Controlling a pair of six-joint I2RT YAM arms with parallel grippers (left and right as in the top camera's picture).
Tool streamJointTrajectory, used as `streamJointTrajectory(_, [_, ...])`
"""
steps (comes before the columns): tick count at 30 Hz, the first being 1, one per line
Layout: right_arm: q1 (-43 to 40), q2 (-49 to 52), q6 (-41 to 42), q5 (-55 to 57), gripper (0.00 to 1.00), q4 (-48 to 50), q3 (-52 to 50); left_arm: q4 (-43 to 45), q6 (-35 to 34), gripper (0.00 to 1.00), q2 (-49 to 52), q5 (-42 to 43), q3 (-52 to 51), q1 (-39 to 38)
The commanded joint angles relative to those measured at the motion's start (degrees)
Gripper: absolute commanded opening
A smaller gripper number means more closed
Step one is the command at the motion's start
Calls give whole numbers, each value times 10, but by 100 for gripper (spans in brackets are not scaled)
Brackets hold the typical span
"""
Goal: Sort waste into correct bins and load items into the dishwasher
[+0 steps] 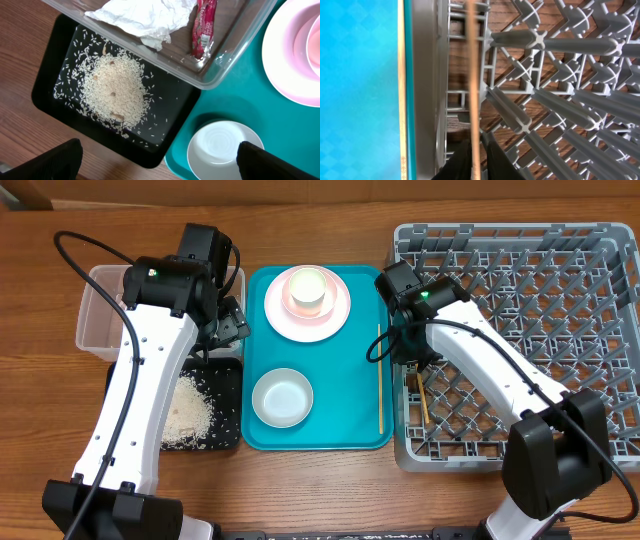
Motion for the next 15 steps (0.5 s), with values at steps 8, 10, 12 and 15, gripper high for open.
streamJointTrajectory(8, [-1,-17,0,22,18,-3,23,0,4,100,-6,-3,8,2])
streamJointTrajectory(10, [-1,-17,1,26,18,-21,53,0,5,100,-6,-3,8,2])
streamJointTrajectory(12, [-1,-17,1,-3,18,-37,90,0,4,100,-6,-3,8,2])
streamJointTrajectory(15, [0,-17,1,-121,26,-33,133,0,4,100,-6,-3,8,2])
